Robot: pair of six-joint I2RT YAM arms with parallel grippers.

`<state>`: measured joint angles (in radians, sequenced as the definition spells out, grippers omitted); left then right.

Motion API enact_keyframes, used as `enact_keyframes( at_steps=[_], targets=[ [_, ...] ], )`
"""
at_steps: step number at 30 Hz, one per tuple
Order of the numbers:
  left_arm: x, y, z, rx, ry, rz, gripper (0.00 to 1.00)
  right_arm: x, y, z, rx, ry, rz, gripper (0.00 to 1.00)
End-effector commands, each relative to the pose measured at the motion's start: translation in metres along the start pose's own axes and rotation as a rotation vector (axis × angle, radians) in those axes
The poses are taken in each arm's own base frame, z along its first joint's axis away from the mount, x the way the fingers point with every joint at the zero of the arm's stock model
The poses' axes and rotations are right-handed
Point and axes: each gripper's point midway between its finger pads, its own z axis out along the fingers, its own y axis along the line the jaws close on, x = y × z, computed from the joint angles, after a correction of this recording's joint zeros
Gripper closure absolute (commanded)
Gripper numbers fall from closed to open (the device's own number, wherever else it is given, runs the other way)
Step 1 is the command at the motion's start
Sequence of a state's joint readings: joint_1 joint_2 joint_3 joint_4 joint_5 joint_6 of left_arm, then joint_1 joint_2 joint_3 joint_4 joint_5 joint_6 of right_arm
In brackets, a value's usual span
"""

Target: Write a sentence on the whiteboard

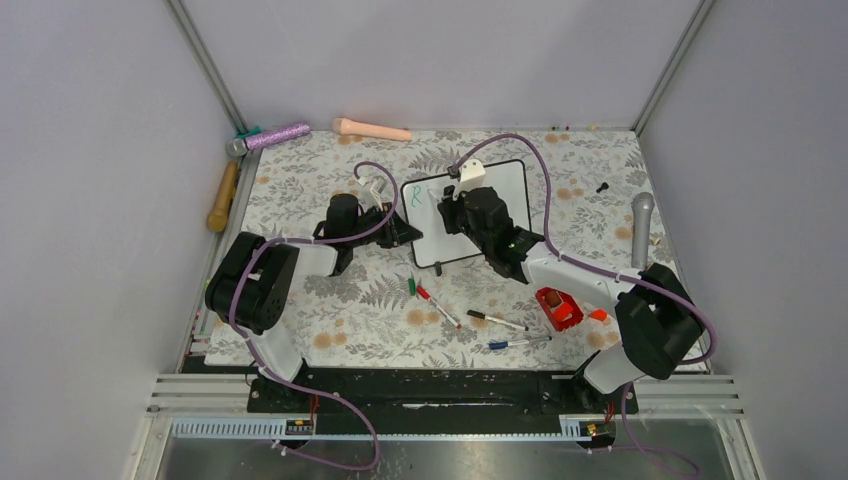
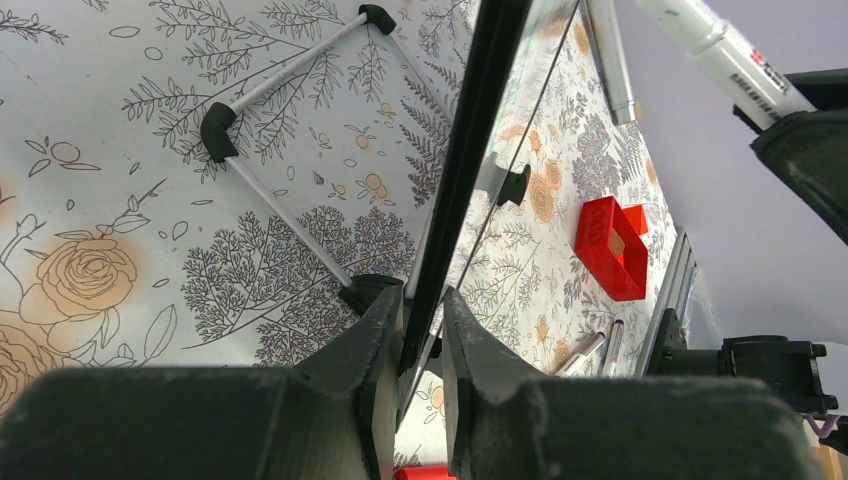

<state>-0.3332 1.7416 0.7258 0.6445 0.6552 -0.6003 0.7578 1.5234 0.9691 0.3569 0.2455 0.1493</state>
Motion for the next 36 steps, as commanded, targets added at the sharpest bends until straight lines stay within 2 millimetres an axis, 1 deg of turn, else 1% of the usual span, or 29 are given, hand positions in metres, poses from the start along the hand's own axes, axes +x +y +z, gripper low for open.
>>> enact_keyframes(
  at_steps=[1, 13, 20, 27, 36],
  targets=[
    [-0.01, 0.016, 0.002, -0.094, -0.035, 0.002, 0.84, -0.024, -0.007, 0.004, 0.04, -0.048, 0.003, 1.0],
    [-0.01, 0.015, 0.002, -0.095, -0.034, 0.003, 0.84, -0.022, -0.004, 0.006, 0.024, -0.031, 0.002, 1.0],
    [-0.011, 0.015, 0.002, -0.094, -0.035, 0.007, 0.84, -0.016, -0.006, 0.008, 0.041, 0.003, 0.0, 1.0],
    [-0.01, 0.015, 0.001, -0.096, -0.033, 0.007, 0.84, -0.013, -0.007, 0.007, 0.045, 0.014, 0.002, 1.0],
    [-0.01, 0.016, 0.001, -0.099, -0.032, 0.008, 0.84, -0.005, -0.007, 0.002, 0.037, 0.042, 0.009, 1.0]
  ],
)
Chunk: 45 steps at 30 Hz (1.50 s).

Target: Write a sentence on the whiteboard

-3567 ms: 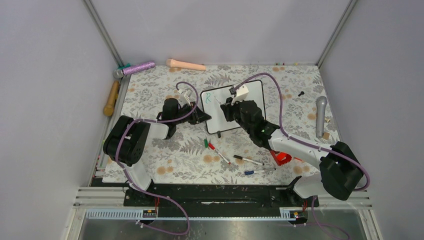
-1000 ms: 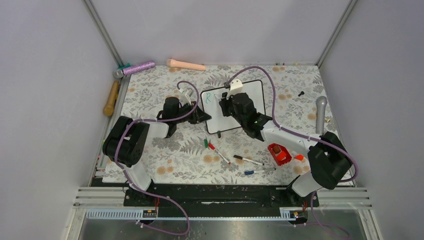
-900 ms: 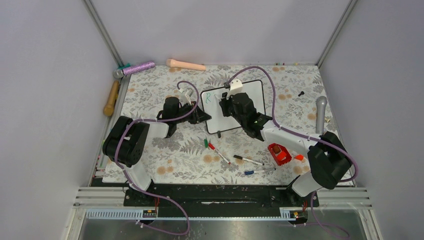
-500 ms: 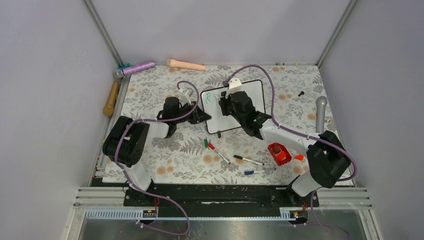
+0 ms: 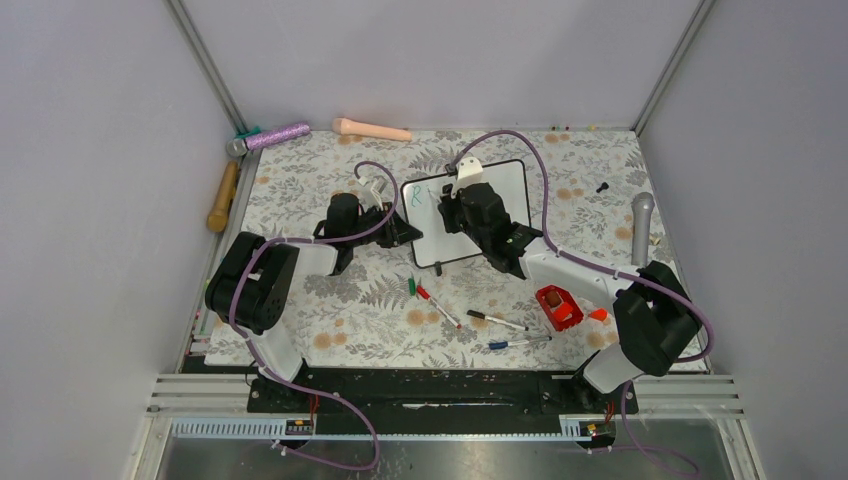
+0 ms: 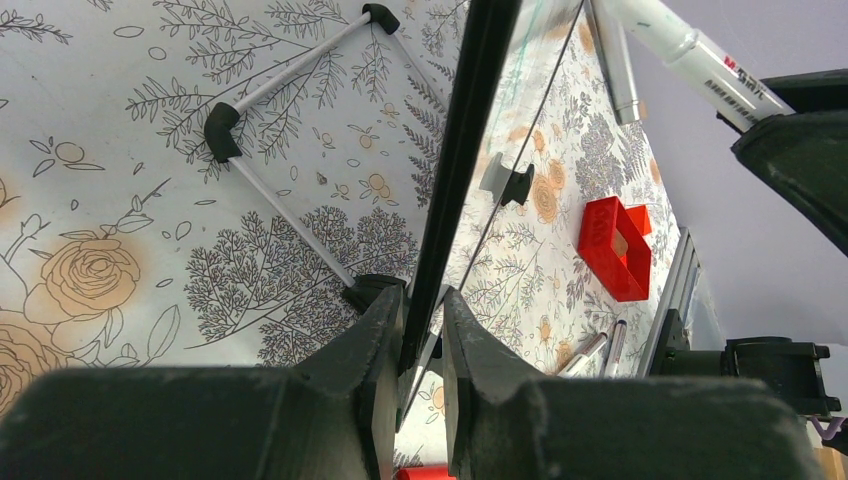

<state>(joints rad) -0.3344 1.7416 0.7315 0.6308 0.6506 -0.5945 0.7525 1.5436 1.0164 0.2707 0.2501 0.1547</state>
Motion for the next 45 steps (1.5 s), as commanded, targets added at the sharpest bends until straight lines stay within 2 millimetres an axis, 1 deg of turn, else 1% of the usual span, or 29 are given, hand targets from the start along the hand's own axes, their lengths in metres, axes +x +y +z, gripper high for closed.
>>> enact_keyframes(
  at_steps=[1, 21, 28, 31, 36, 39, 42, 45],
  targets=[
    [-0.011, 0.015, 0.001, -0.091, -0.036, 0.008, 0.84, -0.009, -0.003, -0.001, 0.012, -0.008, 0.017, 1.0],
    [-0.01, 0.016, 0.001, -0.101, -0.028, 0.014, 0.84, 0.01, -0.006, -0.016, 0.009, 0.047, 0.04, 1.0],
    [-0.01, 0.016, 0.001, -0.103, -0.026, 0.015, 0.84, 0.012, -0.006, -0.019, 0.008, 0.055, 0.05, 1.0],
    [-0.01, 0.016, 0.001, -0.103, -0.027, 0.016, 0.84, 0.006, -0.006, -0.019, 0.004, 0.027, 0.045, 1.0],
    [-0.009, 0.016, 0.001, -0.102, -0.025, 0.017, 0.84, -0.018, 0.0, -0.026, -0.051, -0.104, 0.036, 1.0],
    [-0.01, 0.015, 0.001, -0.102, -0.025, 0.018, 0.84, -0.03, -0.001, -0.033, -0.06, -0.175, 0.041, 1.0],
    [-0.009, 0.015, 0.002, -0.102, -0.025, 0.018, 0.84, -0.032, -0.003, -0.032, -0.048, -0.188, 0.039, 1.0],
    [-0.009, 0.014, 0.002, -0.1, -0.023, 0.02, 0.84, -0.031, -0.008, -0.026, -0.017, -0.163, 0.036, 1.0]
  ],
)
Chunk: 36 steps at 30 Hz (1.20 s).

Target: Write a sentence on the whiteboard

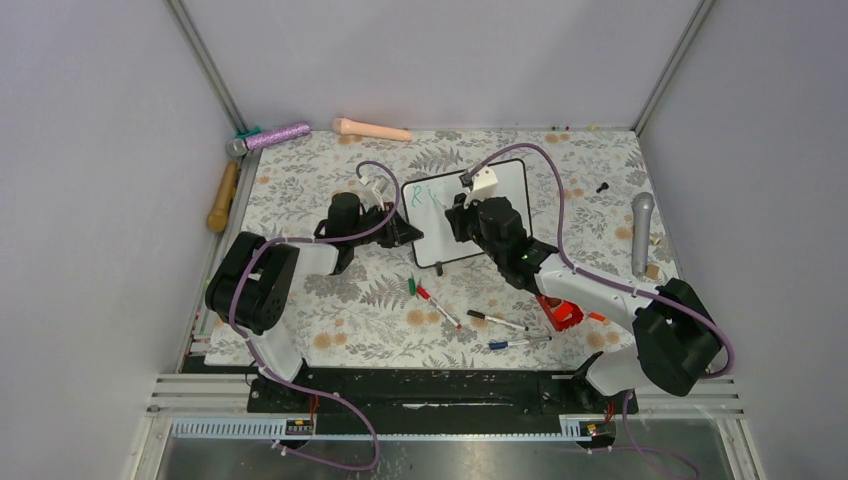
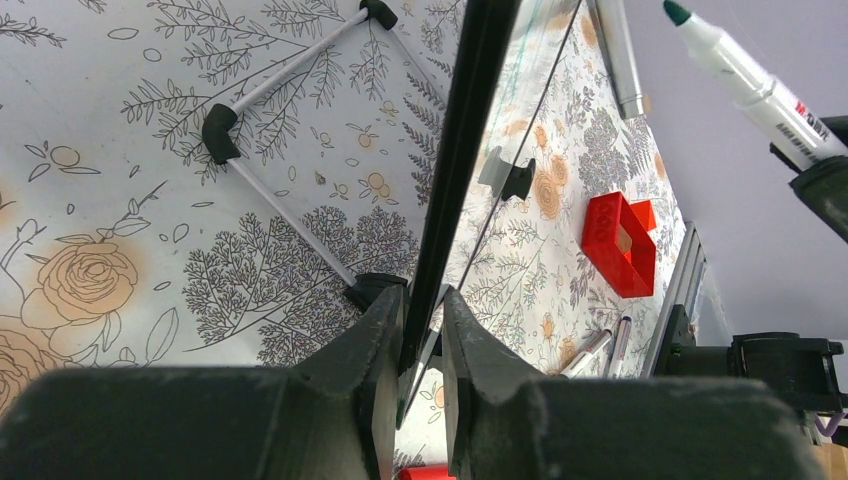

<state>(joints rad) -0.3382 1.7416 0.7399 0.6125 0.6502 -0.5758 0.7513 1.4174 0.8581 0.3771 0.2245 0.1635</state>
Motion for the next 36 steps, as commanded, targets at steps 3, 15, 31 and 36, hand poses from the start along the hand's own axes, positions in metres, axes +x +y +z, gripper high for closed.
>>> enact_keyframes(
  at_steps=[3, 15, 31, 36],
  targets=[
    [-0.009, 0.015, 0.002, -0.099, -0.032, 0.004, 0.84, -0.036, -0.009, 0.007, 0.046, -0.088, 0.01, 1.0],
    [-0.009, 0.014, 0.002, -0.099, -0.03, 0.005, 0.84, -0.035, -0.024, 0.014, 0.089, -0.062, 0.037, 1.0],
    [-0.009, 0.014, 0.002, -0.098, -0.029, 0.008, 0.84, -0.031, -0.03, 0.021, 0.105, -0.026, 0.052, 1.0],
    [-0.01, 0.014, 0.002, -0.099, -0.031, 0.007, 0.84, -0.029, -0.029, 0.024, 0.102, -0.008, 0.05, 1.0]
  ],
)
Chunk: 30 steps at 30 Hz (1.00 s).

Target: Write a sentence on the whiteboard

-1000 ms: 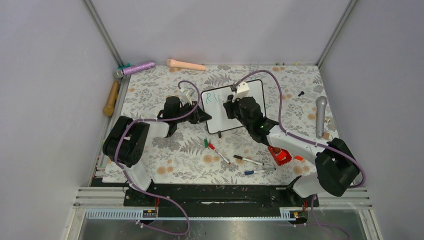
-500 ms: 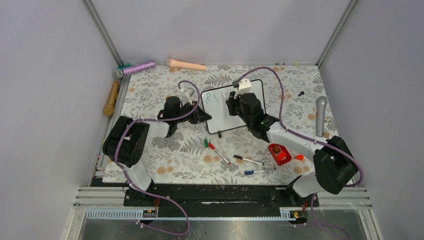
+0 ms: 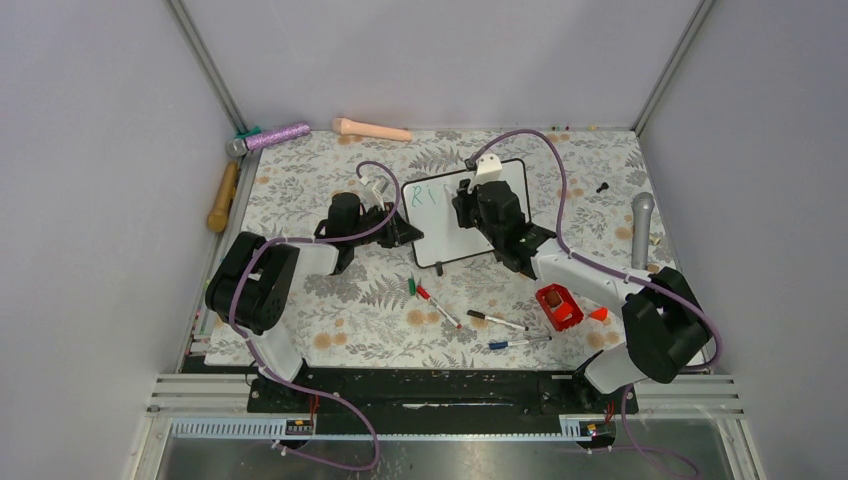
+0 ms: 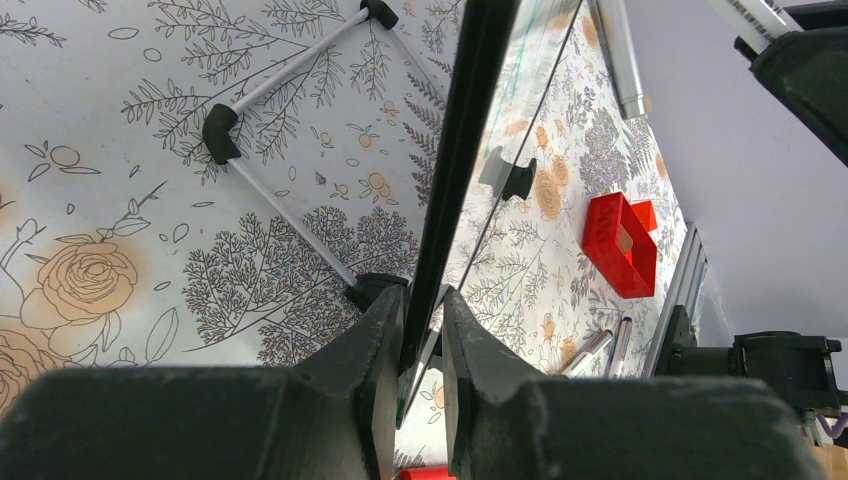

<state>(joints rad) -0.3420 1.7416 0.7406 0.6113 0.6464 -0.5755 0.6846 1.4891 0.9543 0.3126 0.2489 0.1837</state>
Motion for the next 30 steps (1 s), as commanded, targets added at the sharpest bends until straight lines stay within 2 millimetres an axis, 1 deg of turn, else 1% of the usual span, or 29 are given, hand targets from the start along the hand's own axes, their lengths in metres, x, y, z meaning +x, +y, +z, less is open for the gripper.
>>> enact_keyframes(
  at_steps=[1, 20, 26, 30],
  targets=[
    [-0.01, 0.015, 0.002, -0.098, -0.03, 0.005, 0.84, -0.019, 0.001, 0.005, 0.003, -0.026, 0.023, 1.0],
    [-0.009, 0.014, 0.002, -0.097, -0.029, 0.008, 0.84, -0.014, 0.016, 0.005, -0.083, 0.009, 0.009, 1.0],
    [-0.01, 0.014, 0.001, -0.097, -0.03, 0.007, 0.84, -0.009, 0.014, 0.002, -0.079, 0.024, 0.013, 1.0],
    [-0.01, 0.014, 0.001, -0.098, -0.031, 0.008, 0.84, -0.007, 0.006, 0.0, -0.038, 0.026, 0.014, 1.0]
  ],
)
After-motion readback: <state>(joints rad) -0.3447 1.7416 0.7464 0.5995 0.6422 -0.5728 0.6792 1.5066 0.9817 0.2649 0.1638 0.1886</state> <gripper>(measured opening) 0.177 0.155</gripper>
